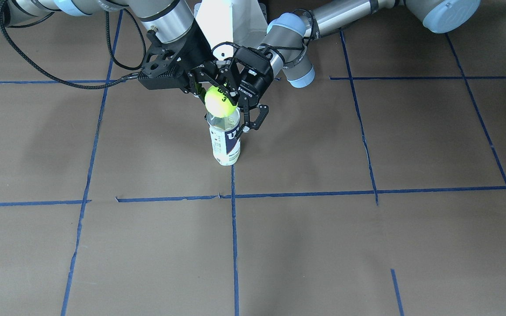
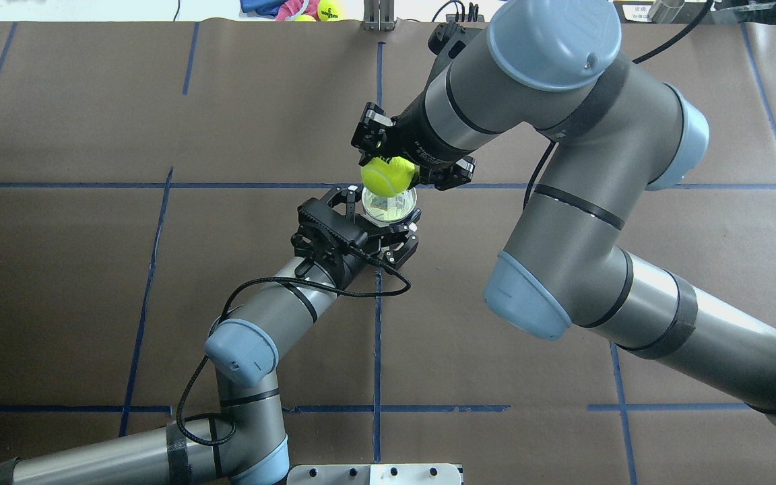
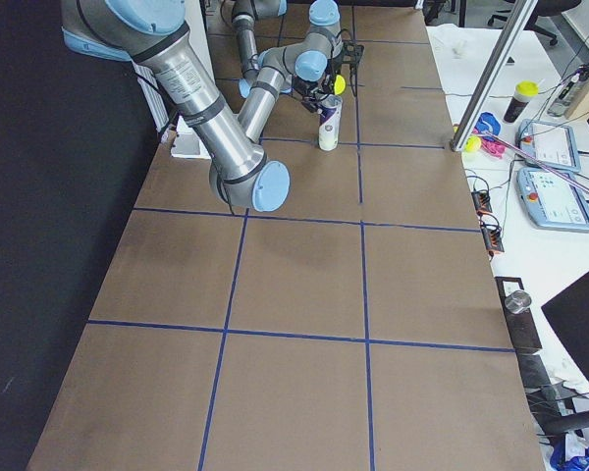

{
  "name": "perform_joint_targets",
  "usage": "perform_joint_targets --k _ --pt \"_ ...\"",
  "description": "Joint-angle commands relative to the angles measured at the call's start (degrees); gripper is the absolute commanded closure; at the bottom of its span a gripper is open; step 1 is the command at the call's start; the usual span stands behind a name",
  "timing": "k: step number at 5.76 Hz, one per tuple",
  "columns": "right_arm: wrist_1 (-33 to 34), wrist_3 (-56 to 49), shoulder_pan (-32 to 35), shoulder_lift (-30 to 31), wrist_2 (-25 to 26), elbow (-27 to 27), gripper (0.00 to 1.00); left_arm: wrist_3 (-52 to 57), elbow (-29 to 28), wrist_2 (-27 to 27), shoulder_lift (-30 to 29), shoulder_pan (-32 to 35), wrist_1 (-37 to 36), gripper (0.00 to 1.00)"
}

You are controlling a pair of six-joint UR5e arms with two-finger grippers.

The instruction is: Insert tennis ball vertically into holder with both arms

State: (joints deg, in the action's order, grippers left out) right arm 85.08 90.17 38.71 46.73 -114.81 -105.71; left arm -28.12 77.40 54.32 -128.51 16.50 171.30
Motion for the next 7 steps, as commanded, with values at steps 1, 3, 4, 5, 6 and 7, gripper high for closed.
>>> perform_joint_targets --k 1,3,4,5,6,7 --pt "0.1 -0.1 -0.3 0.0 0.0 0.3 0.20 0.0 -0.1 0.0 0.0 0.0 0.0 0.08" --pt "0.1 -0.3 -0.2 0.1 0.0 0.3 0.19 -0.1 -0.1 0.0 0.1 0.0 0.1 0.08" --pt "0.1 -0.4 -0.2 0.2 0.0 0.3 0.19 0.0 -0.1 0.0 0.1 0.0 0.1 0.08" --pt "0.1 -0.6 1.0 0.2 -0.6 -0.3 0.19 0.0 0.1 0.0 -0.1 0.0 0.1 0.07" --pt "0.2 -1.0 4.8 0.5 -4.1 -0.4 0.15 0.0 1.9 0.0 0.0 0.1 0.1 0.02" --pt "0.0 -1.7 8.0 1.4 -6.2 -0.3 0.14 0.0 5.6 0.1 0.3 0.1 0.0 0.01"
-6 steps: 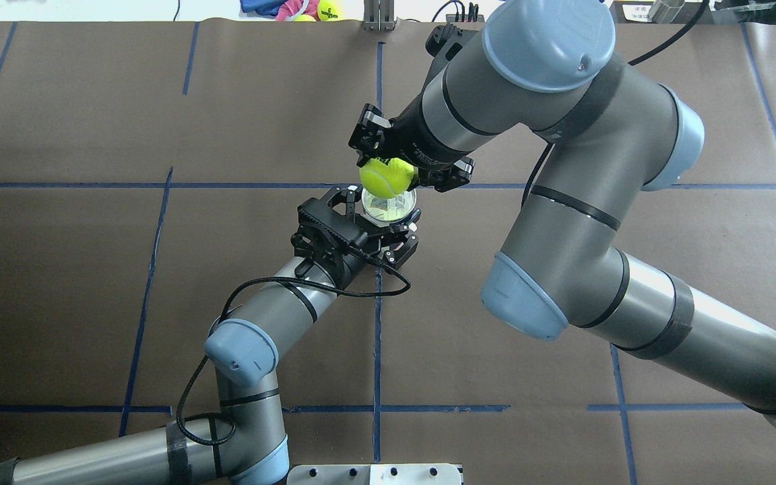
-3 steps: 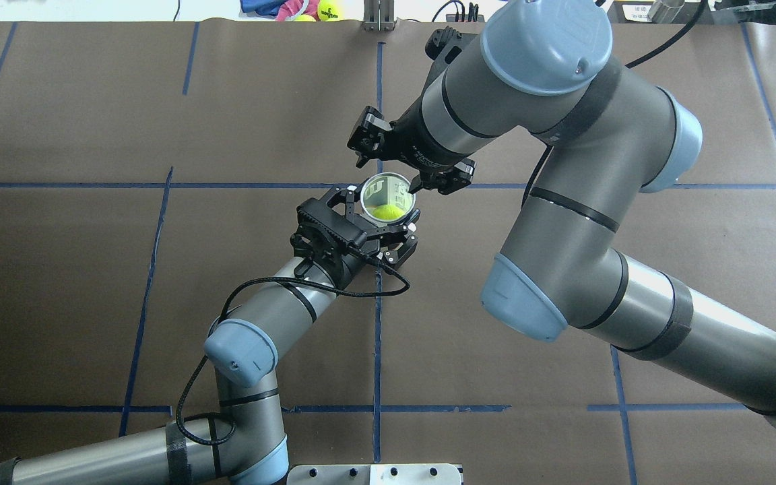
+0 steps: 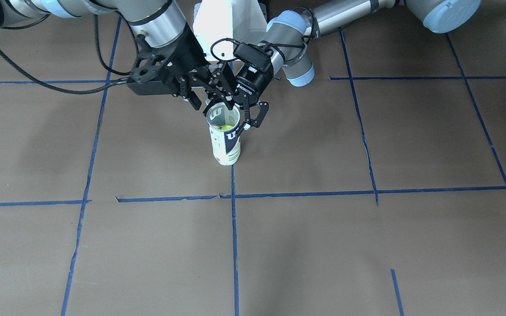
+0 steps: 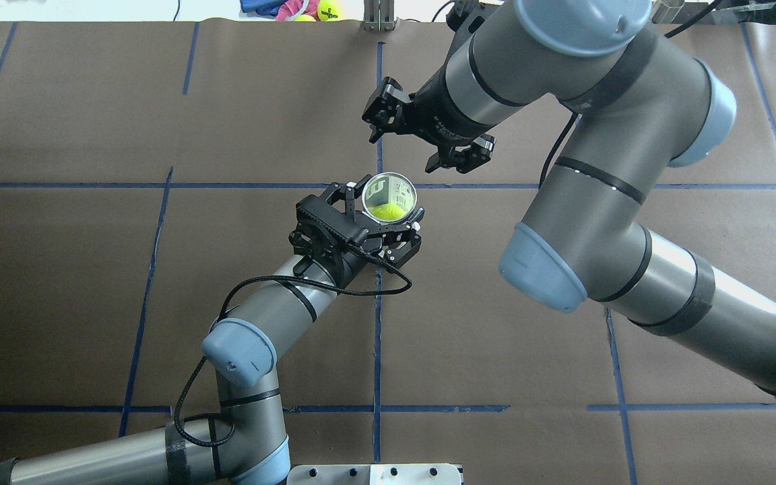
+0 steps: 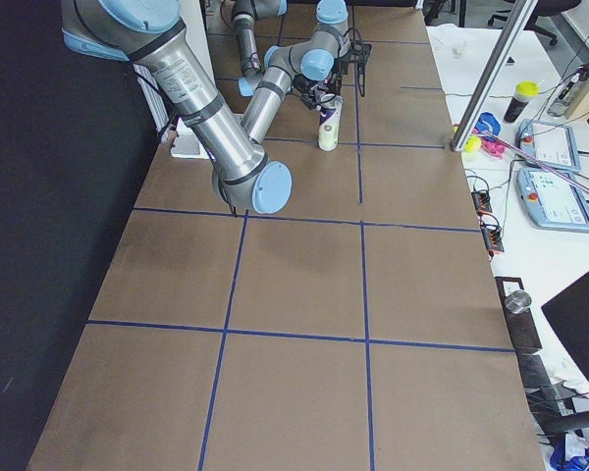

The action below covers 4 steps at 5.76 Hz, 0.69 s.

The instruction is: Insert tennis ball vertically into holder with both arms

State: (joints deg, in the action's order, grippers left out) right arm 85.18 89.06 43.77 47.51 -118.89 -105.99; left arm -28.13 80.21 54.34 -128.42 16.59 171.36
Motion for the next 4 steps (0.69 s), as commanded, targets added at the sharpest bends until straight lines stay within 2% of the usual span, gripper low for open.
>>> perform_joint_targets --k 1,2,3,4 --pt "0.1 -3.5 6.4 2.0 -4.1 0.0 0.09 -0.1 5.8 0.1 0.4 0.4 -0.6 0.00" --pt "-0.1 -8.8 11.6 5.5 -10.7 -0.3 0.01 -0.2 9.3 0.1 1.1 0.4 -0.9 0.00" --pt "-0.2 -11.5 15.2 9.3 -13.4 -2.0 0.00 -0.2 11.6 0.1 1.4 0.5 -1.0 0.00" --pt "-0.2 -17.2 17.5 14.1 -13.6 -3.5 0.00 -0.3 13.3 0.2 2.2 3.2 -1.9 0.00"
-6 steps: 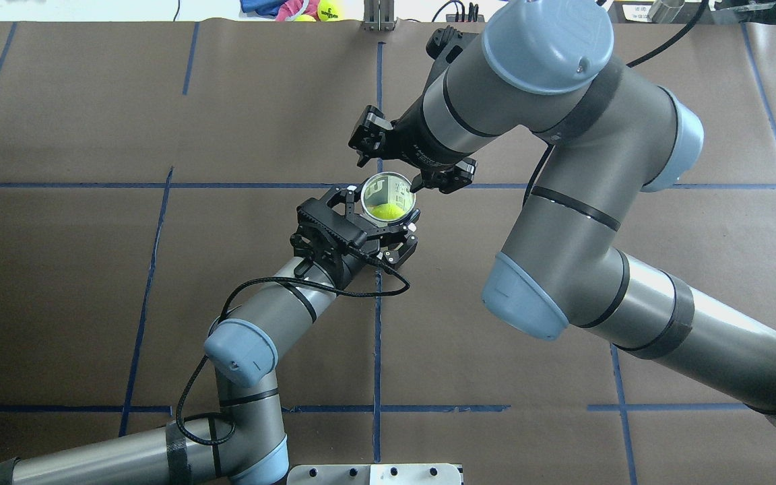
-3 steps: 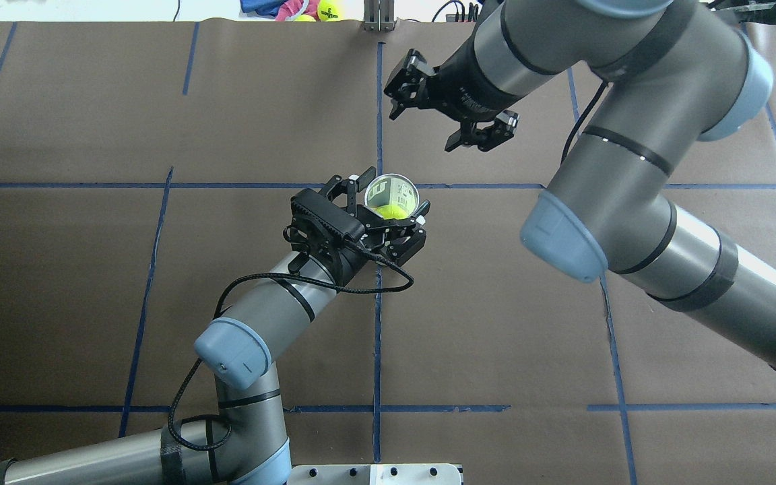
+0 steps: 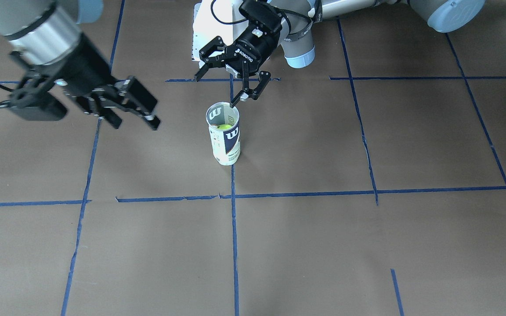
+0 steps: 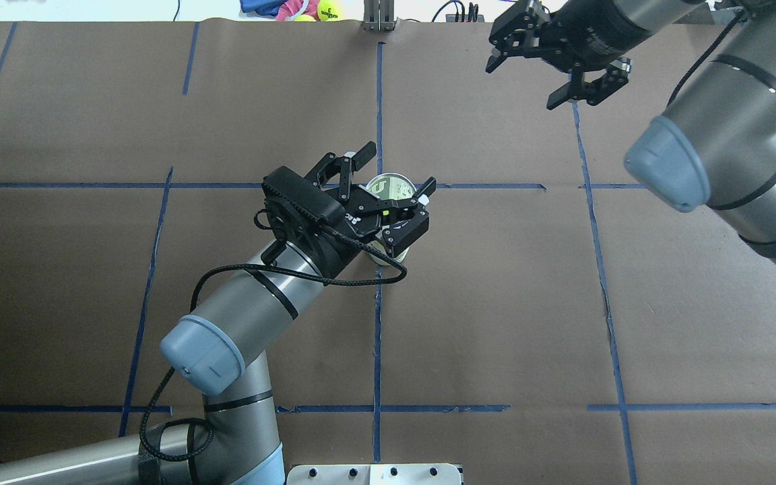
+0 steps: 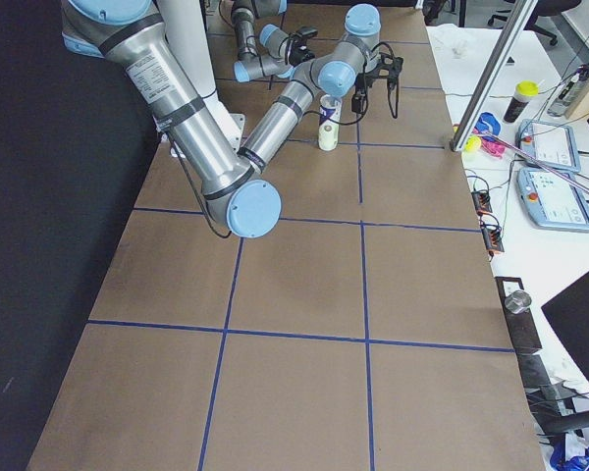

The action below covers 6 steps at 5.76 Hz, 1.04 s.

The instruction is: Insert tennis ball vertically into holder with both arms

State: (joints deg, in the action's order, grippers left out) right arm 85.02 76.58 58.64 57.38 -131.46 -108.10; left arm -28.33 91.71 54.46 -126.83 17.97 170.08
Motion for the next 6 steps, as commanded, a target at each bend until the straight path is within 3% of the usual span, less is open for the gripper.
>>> perform_joint_targets --k 1,2,3,4,6 --pt "0.1 -11.8 5.0 9.4 -1.1 -2.5 0.00 -0.3 1.9 0.3 3.4 5.2 -5.9 0.00" --pt "0.2 -18.4 9.0 12.5 -4.1 -2.4 0.00 -2.2 1.7 0.4 4.5 8.7 -11.6 0.00" --pt "0.5 -22.8 12.3 14.6 -6.1 -2.1 0.00 -9.7 1.1 7.0 6.6 14.2 -18.6 0.00" --pt "0.5 -25.0 13.2 16.4 -6.0 -2.1 0.00 -13.2 1.0 21.2 8.5 22.1 -26.2 0.00" --pt "0.6 -35.8 17.3 20.3 -6.1 0.2 0.00 -15.1 0.3 42.4 16.9 34.0 -34.3 0.00"
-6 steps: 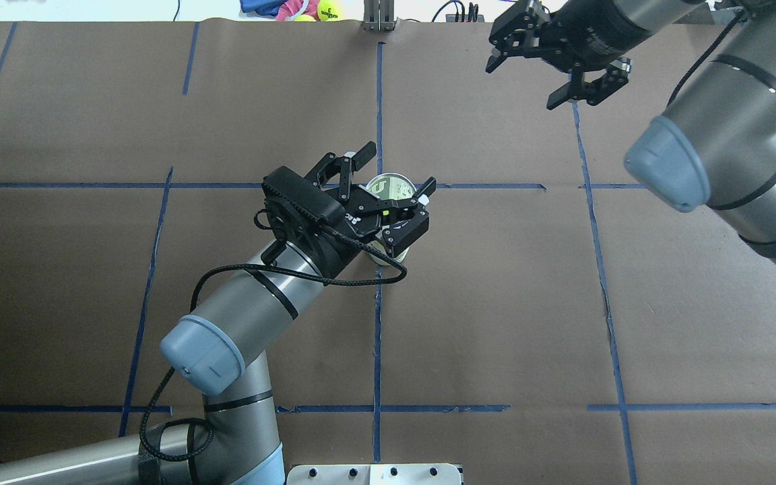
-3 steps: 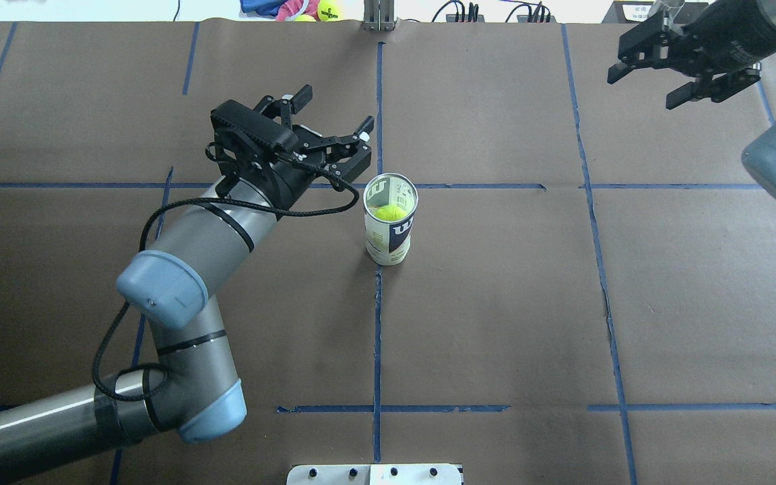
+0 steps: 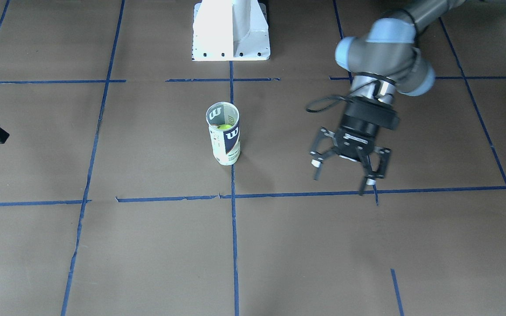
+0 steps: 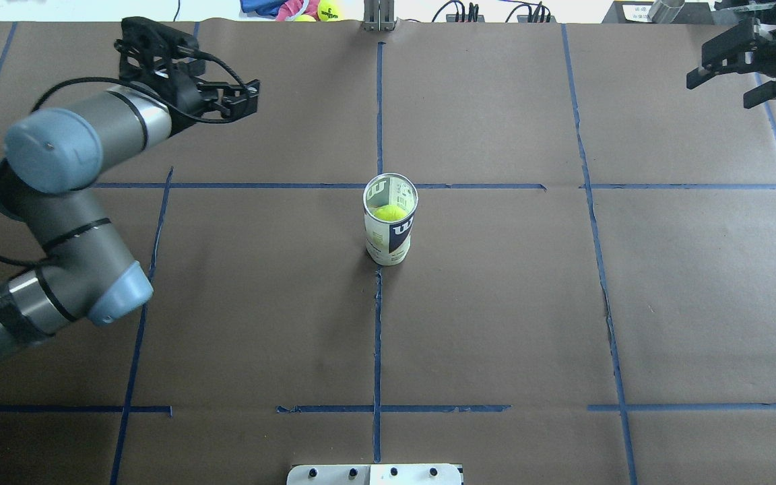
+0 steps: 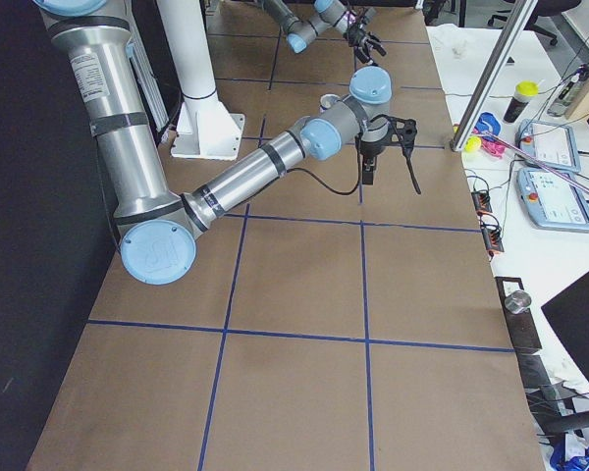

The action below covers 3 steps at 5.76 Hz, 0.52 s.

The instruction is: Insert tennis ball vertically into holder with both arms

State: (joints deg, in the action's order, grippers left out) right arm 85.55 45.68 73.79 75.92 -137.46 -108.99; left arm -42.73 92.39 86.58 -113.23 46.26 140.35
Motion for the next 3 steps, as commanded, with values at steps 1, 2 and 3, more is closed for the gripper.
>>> perform_joint_targets --k 1,2,3 --pt "0.1 -10.7 4.5 3.9 -0.1 2.5 0.00 -0.3 -0.4 21.4 4.2 12.1 -14.0 0.00" --pt "0.1 -19.5 8.3 5.9 0.0 6.0 0.00 6.1 0.2 33.3 8.2 19.5 -19.3 0.01" --pt "0.1 -26.6 11.4 6.1 0.0 11.6 0.00 16.2 0.2 40.5 11.6 25.6 -23.7 0.01"
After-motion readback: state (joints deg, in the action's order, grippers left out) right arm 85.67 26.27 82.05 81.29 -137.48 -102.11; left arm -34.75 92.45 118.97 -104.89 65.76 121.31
